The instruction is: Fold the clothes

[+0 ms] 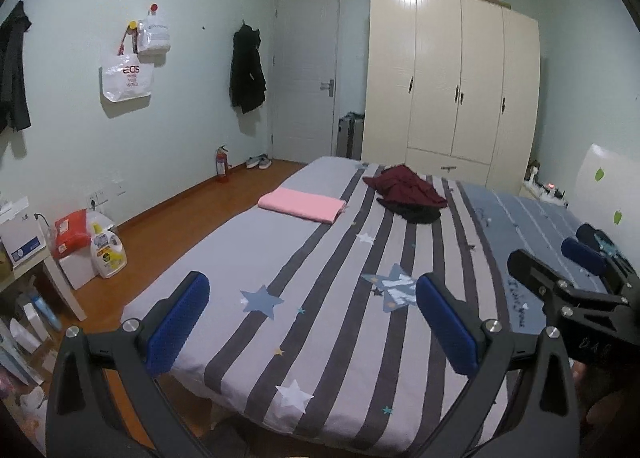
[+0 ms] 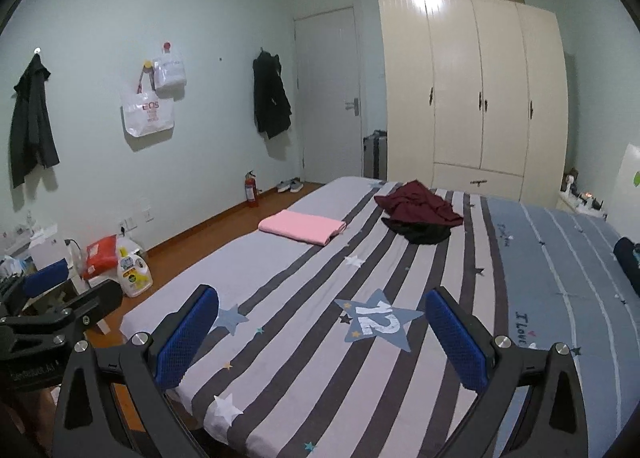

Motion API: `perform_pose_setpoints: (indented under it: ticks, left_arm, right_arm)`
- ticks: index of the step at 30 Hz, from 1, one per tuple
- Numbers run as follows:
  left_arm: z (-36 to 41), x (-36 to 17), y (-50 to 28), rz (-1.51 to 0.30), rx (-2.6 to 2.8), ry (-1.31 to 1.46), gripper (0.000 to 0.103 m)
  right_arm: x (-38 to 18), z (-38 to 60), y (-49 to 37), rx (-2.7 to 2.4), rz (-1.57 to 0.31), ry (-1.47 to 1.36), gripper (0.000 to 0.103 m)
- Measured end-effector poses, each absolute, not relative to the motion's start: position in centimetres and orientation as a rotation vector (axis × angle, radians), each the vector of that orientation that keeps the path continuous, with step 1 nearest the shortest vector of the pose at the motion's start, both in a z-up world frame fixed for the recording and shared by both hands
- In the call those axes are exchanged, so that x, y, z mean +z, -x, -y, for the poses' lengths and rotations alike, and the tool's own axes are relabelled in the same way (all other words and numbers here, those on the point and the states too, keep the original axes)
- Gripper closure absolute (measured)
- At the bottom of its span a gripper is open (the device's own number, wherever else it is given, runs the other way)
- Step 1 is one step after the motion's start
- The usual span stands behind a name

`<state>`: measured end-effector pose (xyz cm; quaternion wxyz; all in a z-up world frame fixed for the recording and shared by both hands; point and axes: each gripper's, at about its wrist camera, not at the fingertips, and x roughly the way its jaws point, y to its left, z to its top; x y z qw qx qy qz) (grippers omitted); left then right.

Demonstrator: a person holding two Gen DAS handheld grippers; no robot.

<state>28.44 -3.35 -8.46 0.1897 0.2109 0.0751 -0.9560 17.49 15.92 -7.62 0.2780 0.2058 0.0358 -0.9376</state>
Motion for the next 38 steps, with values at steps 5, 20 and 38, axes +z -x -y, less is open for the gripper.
perform_pose_setpoints:
  ticks: [5, 20, 38]
  left_arm:
    - [2.8, -7.5, -29.5, -0.213, -2.687, -0.567, 0.001]
    - [1.4, -6.6, -29.8, -0.197, -2.665, -0.539, 0.001]
    - [1.5, -6.7, -29.7, -0.181, -2.657, -0.515, 0.001]
  right_arm:
    - [-6.5, -16.5, -18.8, -2.518, -0.103, -0.527, 0.001]
    - [-5.3, -17.0, -19.5, -2.509, -0.093, -0.499, 0.001]
    - [-5.3, -16.8, -19.3, -2.500, -0.085, -0.507, 0.001]
